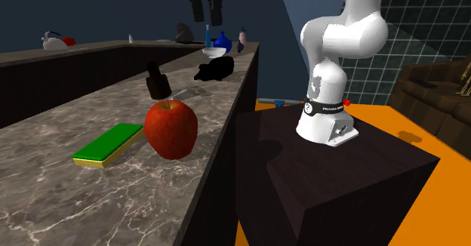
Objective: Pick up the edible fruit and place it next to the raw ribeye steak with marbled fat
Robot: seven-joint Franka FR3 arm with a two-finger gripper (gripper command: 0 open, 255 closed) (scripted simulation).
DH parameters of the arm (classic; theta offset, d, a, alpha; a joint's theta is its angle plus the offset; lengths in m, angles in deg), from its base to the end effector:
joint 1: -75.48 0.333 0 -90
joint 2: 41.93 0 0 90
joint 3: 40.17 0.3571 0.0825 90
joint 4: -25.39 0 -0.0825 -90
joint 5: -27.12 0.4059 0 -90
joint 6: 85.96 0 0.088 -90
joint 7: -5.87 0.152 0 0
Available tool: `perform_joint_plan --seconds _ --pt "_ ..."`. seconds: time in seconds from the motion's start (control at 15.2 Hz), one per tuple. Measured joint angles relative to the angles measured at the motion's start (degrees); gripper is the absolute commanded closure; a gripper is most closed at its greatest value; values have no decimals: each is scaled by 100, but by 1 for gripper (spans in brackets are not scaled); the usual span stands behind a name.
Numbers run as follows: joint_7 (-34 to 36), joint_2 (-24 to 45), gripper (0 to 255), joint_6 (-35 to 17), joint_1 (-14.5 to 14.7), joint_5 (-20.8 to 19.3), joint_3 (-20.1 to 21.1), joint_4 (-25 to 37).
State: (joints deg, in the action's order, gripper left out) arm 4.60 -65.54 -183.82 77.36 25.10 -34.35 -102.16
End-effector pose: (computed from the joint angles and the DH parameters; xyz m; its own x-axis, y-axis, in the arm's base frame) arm 0.4145 0.0550 0.5144 0.9830 0.1472 -0.1096 0.1556 -0.9852 0.0723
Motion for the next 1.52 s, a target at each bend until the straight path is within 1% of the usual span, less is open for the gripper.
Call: perform_joint_plan --seconds 0.33,0.53,0.73,1.19,1.52 --pt "116 1038 0 -430 89 13 171 463" --pt "190 1681 0 -581 148 -10 269 870" --pt "263 2194 0 -751 205 -41 341 1139" --pt "305 2341 0 -1264 218 -63 356 759" --pt "299 2352 0 -1327 212 -68 350 709"
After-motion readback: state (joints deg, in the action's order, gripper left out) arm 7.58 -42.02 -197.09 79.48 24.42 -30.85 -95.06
